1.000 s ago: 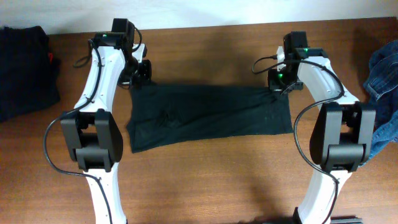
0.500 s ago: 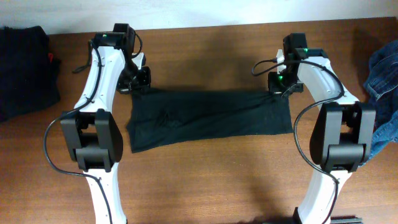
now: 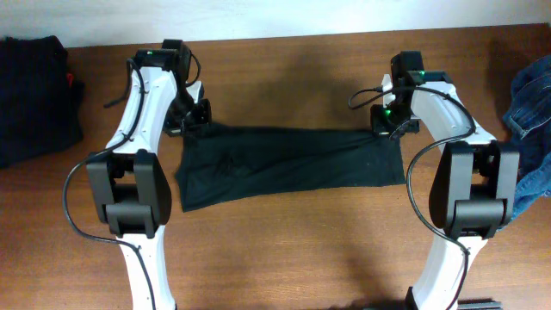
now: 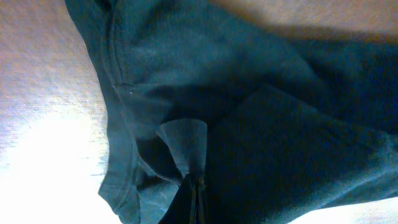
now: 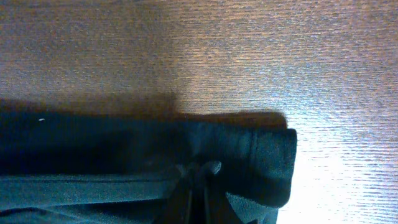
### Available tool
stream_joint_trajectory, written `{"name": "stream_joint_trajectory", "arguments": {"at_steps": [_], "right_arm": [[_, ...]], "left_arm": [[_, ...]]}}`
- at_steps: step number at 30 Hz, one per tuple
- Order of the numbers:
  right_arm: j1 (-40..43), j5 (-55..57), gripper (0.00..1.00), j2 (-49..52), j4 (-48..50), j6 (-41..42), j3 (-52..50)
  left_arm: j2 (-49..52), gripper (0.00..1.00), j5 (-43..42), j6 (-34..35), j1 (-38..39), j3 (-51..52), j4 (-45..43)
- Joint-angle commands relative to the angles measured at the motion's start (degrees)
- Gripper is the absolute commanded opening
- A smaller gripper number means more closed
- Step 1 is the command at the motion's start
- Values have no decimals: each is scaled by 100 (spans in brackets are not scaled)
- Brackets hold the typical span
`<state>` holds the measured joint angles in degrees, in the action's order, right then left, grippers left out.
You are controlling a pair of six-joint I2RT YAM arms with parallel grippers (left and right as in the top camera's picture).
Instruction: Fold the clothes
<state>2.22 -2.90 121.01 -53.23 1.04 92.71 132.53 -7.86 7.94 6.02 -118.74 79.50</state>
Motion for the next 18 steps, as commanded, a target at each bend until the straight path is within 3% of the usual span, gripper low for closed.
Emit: {"name": "stream_joint_trajectory", "arguments": {"at_steps": [1,7,8,9,11,14,18], "right_arm": [[44,-9,4,-229,2,-20,-57],[44,-11,4,-225,-20,-17,-70],[44,-11,8,-225,-17,-17,-85],[44,-11,22,-225,-17,-17,-105],[44,-13,46,-225,-17,-17,-144],[44,-11,54,-227,-15,-17,-140],[44,-15,64,-240,-55,-17,37]], "left_arm": [[-184,1,87,186,-2,238,4],[-184,1,192,186,-2,400,-39],[-184,1,192,184,-2,407,-37],[-184,6,192,184,-2,407,-35],[-184,32,190,184,-2,407,-35],[-186,44,188,184,-9,385,-35],[-203,48,146,184,-22,195,0]]}}
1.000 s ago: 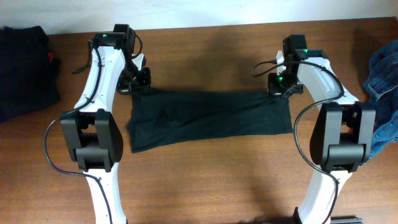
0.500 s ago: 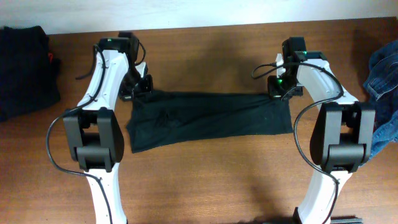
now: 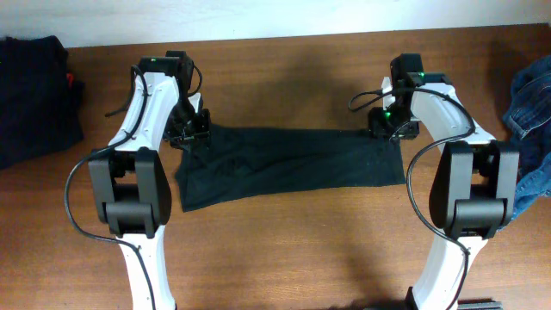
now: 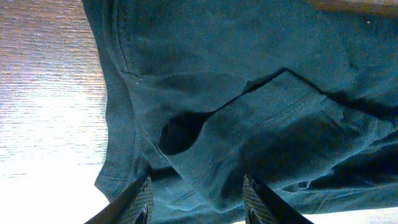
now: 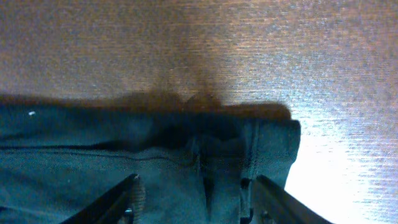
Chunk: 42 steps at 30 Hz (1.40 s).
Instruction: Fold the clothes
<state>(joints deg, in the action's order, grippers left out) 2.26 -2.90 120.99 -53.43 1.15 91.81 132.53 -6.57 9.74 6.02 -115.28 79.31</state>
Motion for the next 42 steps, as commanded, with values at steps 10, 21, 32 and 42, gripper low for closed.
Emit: {"name": "stream_joint_trajectory", "arguments": {"at_steps": [10,21,32,42], "right_arm": [[39,-249,67,-240,-610,-31,863],[39,-271,52,-234,-146,-122,859],[39,-271,42,-122,280,-140,417],[39,-446,37,-122,761,-138,-238]], "left_arm": [[-378,45,20,4,98,-564,-39],[-214,14,44,-37,533,-551,-754],[238,10,258,-37,632,-356,-713],[254,4,466,-35,632,-356,-737]]}}
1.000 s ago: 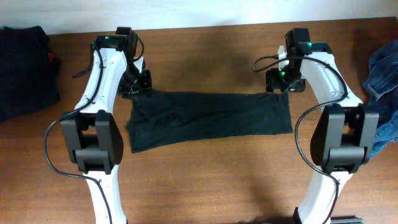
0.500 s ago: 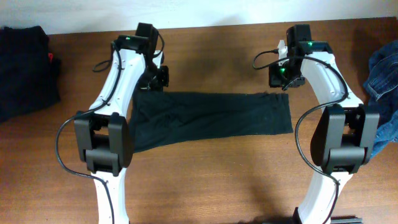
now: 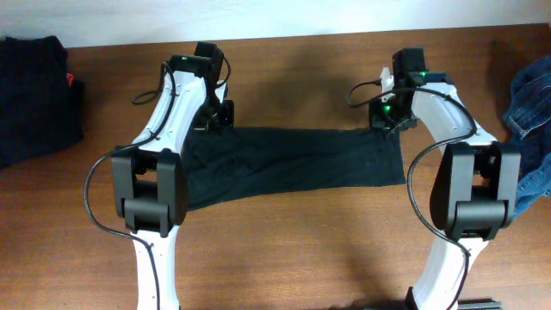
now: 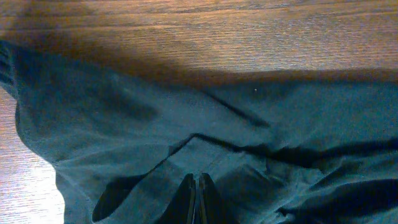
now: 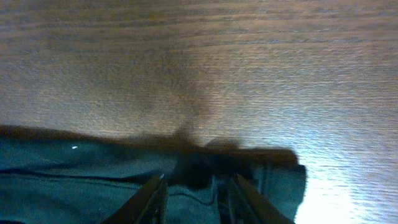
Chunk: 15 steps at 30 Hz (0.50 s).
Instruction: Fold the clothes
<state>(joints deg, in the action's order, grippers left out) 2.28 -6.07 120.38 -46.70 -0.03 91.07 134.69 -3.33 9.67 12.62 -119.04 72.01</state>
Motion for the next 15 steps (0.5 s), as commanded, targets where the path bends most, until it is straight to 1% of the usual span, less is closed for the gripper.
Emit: {"name": "stream_joint_trajectory", "arguments": {"at_steps": [1,5,8,10,11,15], "right_arm": [[37,-127,37,-61,114,-20,-208],[37,-129,35,-61,68,-20,-293],[35,-155,23,-61,50,-17,-317],[37,-199,13,-66,0,-17,-315],[37,-240,10,-76,-74,-17,-308],[37,-256,9,-81,-535,-13,-297]], "left_arm": [[37,4,170,-31,-28,20,-24],[37,4,168,-31,-28,31,-85],[37,4,168,-28,-28,79,-192],[37,4,168,-28,-28,94,-219],[42,4,170,-28,-28,96,-219],[42,4,170,-31,-31,96,-227]]}}
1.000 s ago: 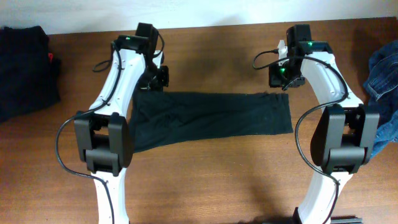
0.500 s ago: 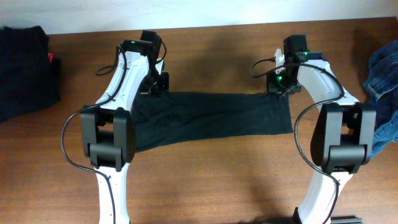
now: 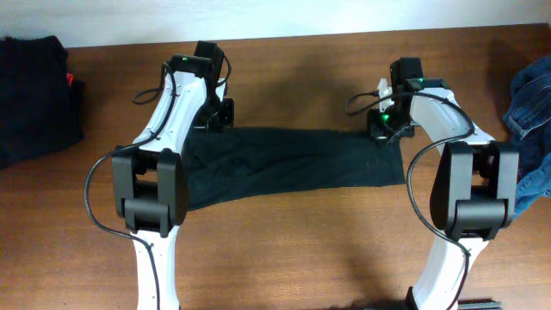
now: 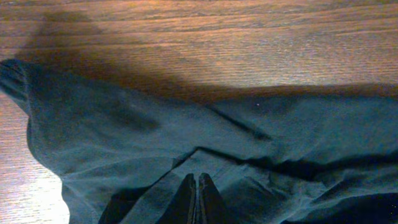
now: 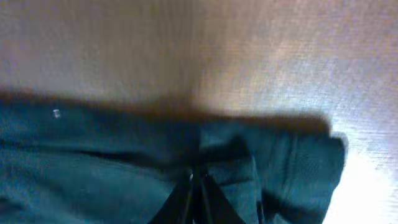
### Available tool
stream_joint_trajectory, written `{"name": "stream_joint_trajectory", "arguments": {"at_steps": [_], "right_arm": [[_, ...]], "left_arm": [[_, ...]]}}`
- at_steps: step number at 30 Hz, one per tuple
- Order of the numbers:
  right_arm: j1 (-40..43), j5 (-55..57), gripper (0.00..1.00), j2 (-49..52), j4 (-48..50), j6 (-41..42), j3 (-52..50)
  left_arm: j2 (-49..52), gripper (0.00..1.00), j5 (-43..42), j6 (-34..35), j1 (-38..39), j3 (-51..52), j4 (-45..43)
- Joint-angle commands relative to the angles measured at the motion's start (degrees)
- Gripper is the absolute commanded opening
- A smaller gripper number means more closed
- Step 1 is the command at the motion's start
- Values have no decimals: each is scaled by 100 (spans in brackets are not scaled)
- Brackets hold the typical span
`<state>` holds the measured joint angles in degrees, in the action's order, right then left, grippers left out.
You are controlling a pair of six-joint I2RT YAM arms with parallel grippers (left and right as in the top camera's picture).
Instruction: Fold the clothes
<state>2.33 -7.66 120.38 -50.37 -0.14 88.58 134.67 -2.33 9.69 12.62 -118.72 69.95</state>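
Observation:
A dark teal garment [image 3: 293,165] lies stretched in a long band across the middle of the wooden table. My left gripper [image 3: 215,118] is at its far edge near the left end. In the left wrist view that gripper [image 4: 196,182] is shut, pinching a fold of the garment [image 4: 124,137]. My right gripper [image 3: 384,129] is at the far right corner. The right wrist view shows it [image 5: 194,185] shut on a bunched fold of the garment [image 5: 93,162] beside the hem [image 5: 305,168].
A pile of black clothes [image 3: 34,95] sits at the far left of the table [image 3: 293,258]. Blue denim [image 3: 529,120] lies at the right edge. Both arms reach in from the near side, one at each end of the garment.
My right gripper was open over the garment's far right corner and is now shut on the cloth there. My left gripper remains shut on the far edge, barely shifted.
Both grippers were first shut on the garment's far corners. Then both stood open over the cloth. Later my left gripper was shut on the far edge farther right than before, while the right was still open. Now both hold the far edge.

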Motion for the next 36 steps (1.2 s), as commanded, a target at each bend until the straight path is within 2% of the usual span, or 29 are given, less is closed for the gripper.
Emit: {"name": "stream_joint_trajectory", "arguments": {"at_steps": [1,8,12,14,16,19,23,25,28,31,36], "right_arm": [[33,-96,8,-81,-323,0,-48],[33,-96,9,-105,-1322,254,-48],[33,-24,25,-103,-1567,251,-50],[33,107,45,-103,-1561,251,-50],[35,129,58,-103,-1451,247,-50],[37,122,61,-116,-1257,94,92],[31,120,63,-181,-1593,35,723],[33,120,64,-251,-1862,35,1069],[33,120,68,-334,-2186,37,1405],[33,120,81,-345,-2236,39,1473],[31,-87,81,-267,-1976,37,1292]], "left_arm": [[44,4,70,-31,-35,63,-22],[44,4,68,-31,-35,63,-15],[44,5,68,-31,-35,63,-17],[44,5,68,-31,-35,63,-20],[44,5,70,-33,-37,63,-46],[44,6,70,-35,-46,61,-138],[42,6,66,-63,-79,37,-186],[35,14,66,-168,-107,13,-173],[31,16,63,-184,-127,4,-103],[35,22,109,-208,-129,20,-81],[37,24,673,-203,-127,46,-361]]}}
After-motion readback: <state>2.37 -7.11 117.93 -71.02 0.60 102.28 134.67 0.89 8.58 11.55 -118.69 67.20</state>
